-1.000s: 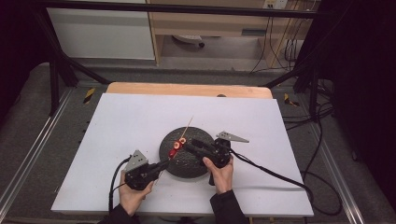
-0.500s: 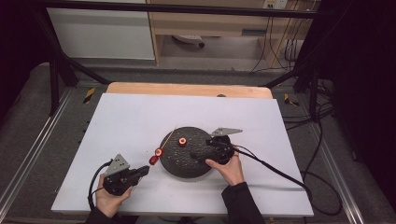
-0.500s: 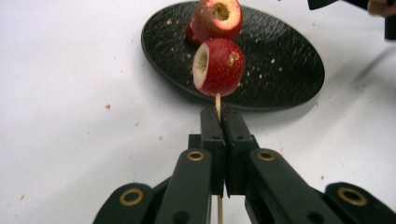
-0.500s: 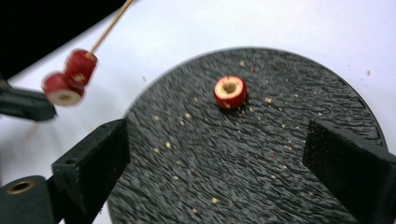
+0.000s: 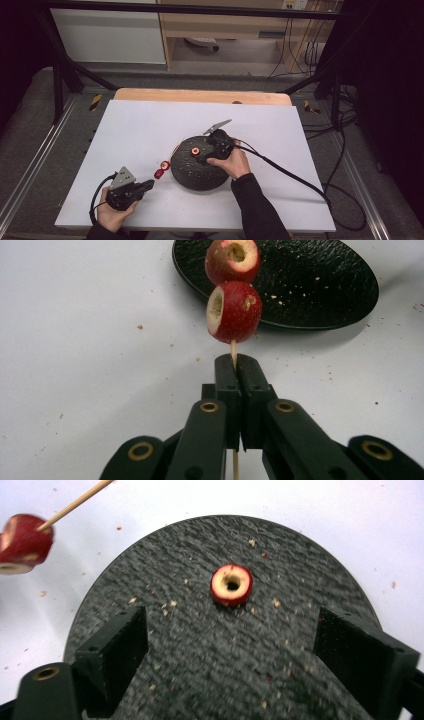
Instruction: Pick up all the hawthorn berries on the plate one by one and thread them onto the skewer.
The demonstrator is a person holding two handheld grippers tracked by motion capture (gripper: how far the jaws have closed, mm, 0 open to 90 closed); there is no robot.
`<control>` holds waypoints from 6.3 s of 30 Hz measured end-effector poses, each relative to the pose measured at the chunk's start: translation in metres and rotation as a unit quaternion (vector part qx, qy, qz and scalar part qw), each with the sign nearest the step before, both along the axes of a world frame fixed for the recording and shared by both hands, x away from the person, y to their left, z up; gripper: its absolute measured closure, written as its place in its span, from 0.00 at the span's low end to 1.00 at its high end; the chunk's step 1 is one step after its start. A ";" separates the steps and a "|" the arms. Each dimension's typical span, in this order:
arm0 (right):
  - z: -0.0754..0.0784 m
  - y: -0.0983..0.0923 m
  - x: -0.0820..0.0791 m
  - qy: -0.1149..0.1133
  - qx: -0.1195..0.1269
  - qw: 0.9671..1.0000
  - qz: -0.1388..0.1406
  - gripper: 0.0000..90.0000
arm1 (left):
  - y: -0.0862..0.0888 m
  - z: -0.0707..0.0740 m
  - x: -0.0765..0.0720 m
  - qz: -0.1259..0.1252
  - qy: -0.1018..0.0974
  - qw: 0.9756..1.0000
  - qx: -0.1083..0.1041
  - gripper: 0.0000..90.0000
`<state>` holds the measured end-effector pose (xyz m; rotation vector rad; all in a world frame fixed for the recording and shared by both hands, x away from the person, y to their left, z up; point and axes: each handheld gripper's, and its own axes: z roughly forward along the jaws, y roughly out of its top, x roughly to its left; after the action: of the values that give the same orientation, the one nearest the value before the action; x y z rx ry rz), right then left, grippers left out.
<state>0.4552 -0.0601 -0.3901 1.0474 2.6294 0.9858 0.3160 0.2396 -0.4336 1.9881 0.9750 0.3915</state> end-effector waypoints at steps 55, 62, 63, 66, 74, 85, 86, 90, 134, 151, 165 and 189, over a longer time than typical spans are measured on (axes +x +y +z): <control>-0.005 0.035 0.039 0.079 -0.041 0.996 0.009 0.67 | -0.002 -0.003 0.003 -0.001 0.012 1.000 0.001 0.98; 0.005 0.027 0.031 0.072 -0.017 0.997 -0.003 0.68 | -0.002 -0.002 0.002 -0.001 0.010 1.000 -0.003 0.98; 0.006 0.025 0.029 0.071 -0.008 0.997 -0.006 0.68 | -0.002 -0.002 0.002 -0.001 0.010 1.000 -0.004 0.98; 0.010 0.019 0.022 0.066 0.022 0.997 -0.011 0.68 | -0.002 -0.002 0.002 -0.002 0.011 1.000 -0.007 0.98; 0.011 0.005 0.002 0.041 0.103 0.994 -0.022 0.68 | -0.003 -0.002 0.001 -0.005 0.010 1.000 -0.009 0.98; 0.003 -0.014 -0.021 0.013 0.195 0.980 -0.050 0.68 | -0.005 -0.001 -0.001 -0.009 0.008 1.000 -0.014 0.98; 0.001 -0.016 -0.023 0.011 0.201 0.978 -0.053 0.68 | -0.005 -0.001 -0.001 -0.008 0.008 1.000 -0.015 0.98; -0.004 -0.022 -0.029 0.004 0.240 0.969 -0.065 0.68 | -0.006 -0.001 -0.001 -0.010 0.007 1.000 -0.019 0.98; -0.021 -0.028 -0.037 -0.070 0.476 0.857 -0.186 0.68 | -0.016 -0.001 -0.010 -0.015 -0.002 0.998 -0.055 0.98; -0.025 -0.027 -0.031 -0.065 0.515 0.831 -0.202 0.68 | -0.026 0.001 -0.012 -0.020 -0.005 0.997 -0.073 0.98; -0.029 -0.025 -0.032 -0.072 0.535 0.818 -0.202 0.68 | -0.038 0.000 -0.013 -0.021 0.002 0.995 -0.099 0.98; -0.038 -0.019 -0.037 -0.067 0.535 0.822 -0.184 0.68 | -0.049 0.000 -0.014 0.006 0.011 0.990 -0.143 0.98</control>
<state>0.4181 -0.0794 -0.4281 1.4649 1.4993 2.3625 0.3020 0.1911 -0.4334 1.7303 0.9978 0.2214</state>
